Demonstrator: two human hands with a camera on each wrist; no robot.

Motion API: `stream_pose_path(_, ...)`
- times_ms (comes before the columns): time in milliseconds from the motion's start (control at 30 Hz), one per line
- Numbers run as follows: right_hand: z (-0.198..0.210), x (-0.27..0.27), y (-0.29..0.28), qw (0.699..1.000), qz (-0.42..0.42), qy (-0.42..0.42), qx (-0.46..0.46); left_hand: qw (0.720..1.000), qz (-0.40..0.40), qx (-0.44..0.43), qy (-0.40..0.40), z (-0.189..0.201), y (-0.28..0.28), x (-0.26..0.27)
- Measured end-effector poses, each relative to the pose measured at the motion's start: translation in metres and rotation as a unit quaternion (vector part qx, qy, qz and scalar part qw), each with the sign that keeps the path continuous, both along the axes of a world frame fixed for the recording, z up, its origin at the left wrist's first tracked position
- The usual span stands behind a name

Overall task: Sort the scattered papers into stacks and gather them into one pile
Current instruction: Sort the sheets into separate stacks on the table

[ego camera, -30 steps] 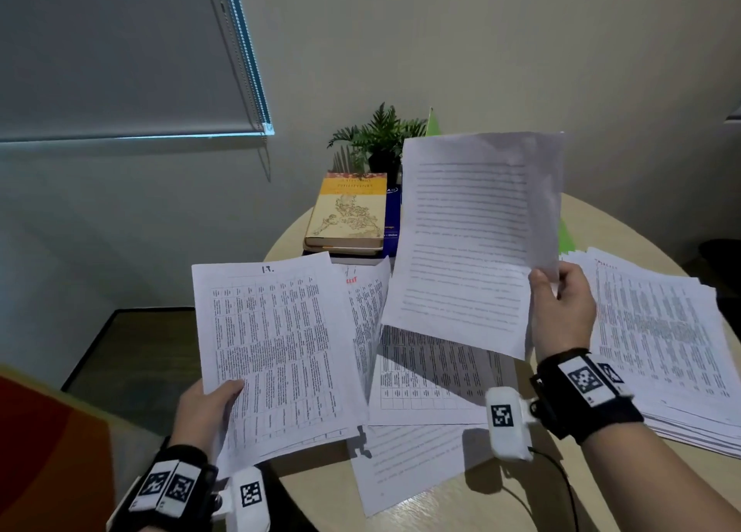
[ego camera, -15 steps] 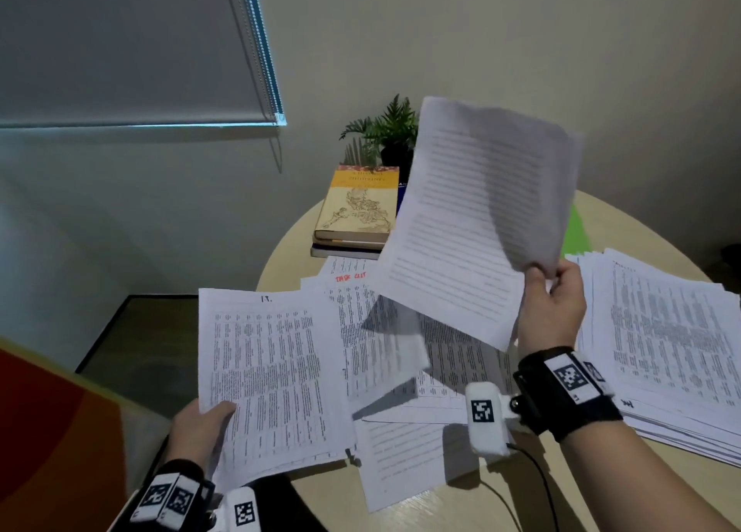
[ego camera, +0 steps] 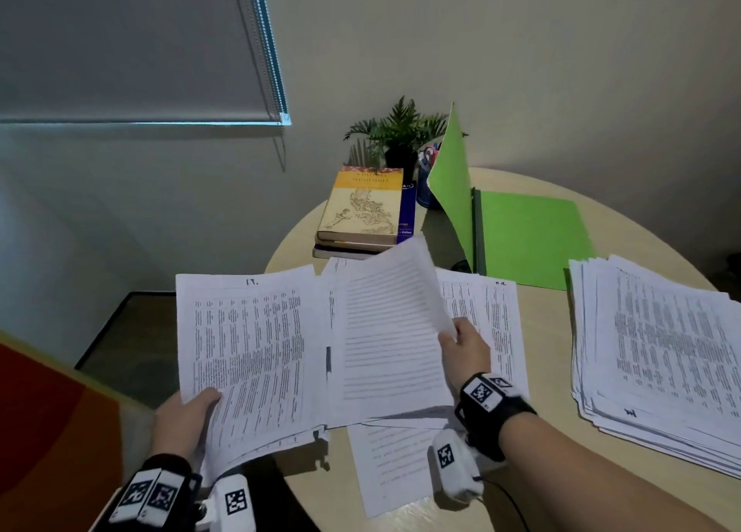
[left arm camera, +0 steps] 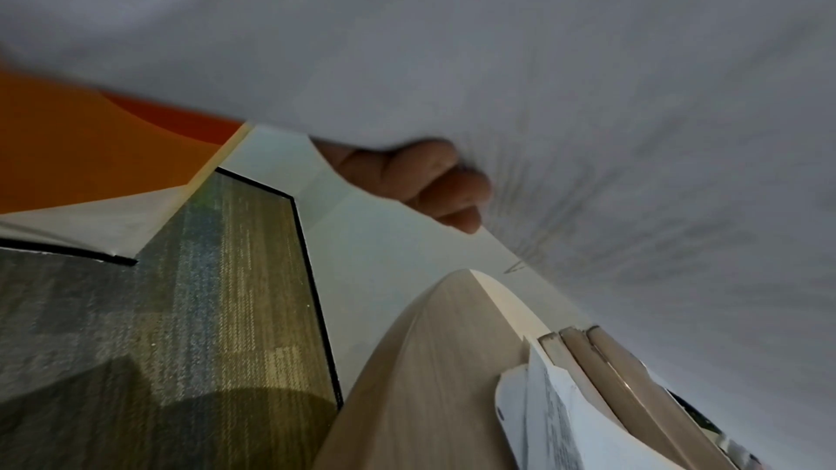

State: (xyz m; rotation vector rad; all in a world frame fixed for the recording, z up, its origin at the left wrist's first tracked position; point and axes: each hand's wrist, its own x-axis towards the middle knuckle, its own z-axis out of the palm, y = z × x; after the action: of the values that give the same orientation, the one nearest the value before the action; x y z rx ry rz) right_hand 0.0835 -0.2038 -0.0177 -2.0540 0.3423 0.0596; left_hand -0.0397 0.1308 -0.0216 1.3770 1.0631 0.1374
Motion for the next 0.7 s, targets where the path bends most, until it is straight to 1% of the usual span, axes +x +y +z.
stream_pose_path(67,-0.003,0.002,0.011,0.999,0.032,0.029,-0.026,1.0,-0.009,-0.003,0.001,0.001,-0.004,0.002)
stream_pose_path(100,-0.004,0.003,0.017,0.996,0.053,0.045,-0.055,1.0,-0.012,-0.005,0.0,0.002,-0.007,0.003)
stream_pose_path(133,-0.005,0.004,0.023,0.989,0.082,0.065,-0.109,1.0,-0.015,-0.008,-0.001,0.002,-0.008,0.005)
stream_pose_path(200,-0.007,0.005,0.035,0.95,0.153,0.112,-0.247,1.0,-0.023,-0.012,-0.003,0.005,-0.013,0.006)
stream_pose_path(233,-0.006,0.005,0.04,0.936,0.17,0.125,-0.282,1.0,-0.028,-0.013,-0.004,0.006,-0.015,0.007)
stream_pose_path(267,-0.005,0.006,0.045,0.931,0.176,0.139,-0.288,0.999,-0.031,-0.014,-0.004,0.007,-0.016,0.007)
stream_pose_path(400,-0.004,0.011,0.055,0.952,0.146,0.182,-0.2,0.999,-0.042,-0.021,-0.015,0.012,-0.023,0.008)
stream_pose_path(567,0.004,0.004,0.033,0.975,0.094,0.134,-0.15,0.998,-0.059,-0.02,-0.025,0.019,-0.028,0.009)
stream_pose_path(633,0.005,0.003,0.019,0.98,0.063,0.123,-0.143,0.998,-0.061,-0.017,-0.025,0.02,-0.03,0.011)
stream_pose_path(667,0.005,0.002,0.011,0.978,0.052,0.122,-0.159,0.998,-0.061,-0.017,-0.026,0.02,-0.031,0.012)
stream_pose_path(700,0.004,0.002,0.004,0.972,0.045,0.126,-0.194,0.998,-0.062,-0.018,-0.027,0.02,-0.033,0.013)
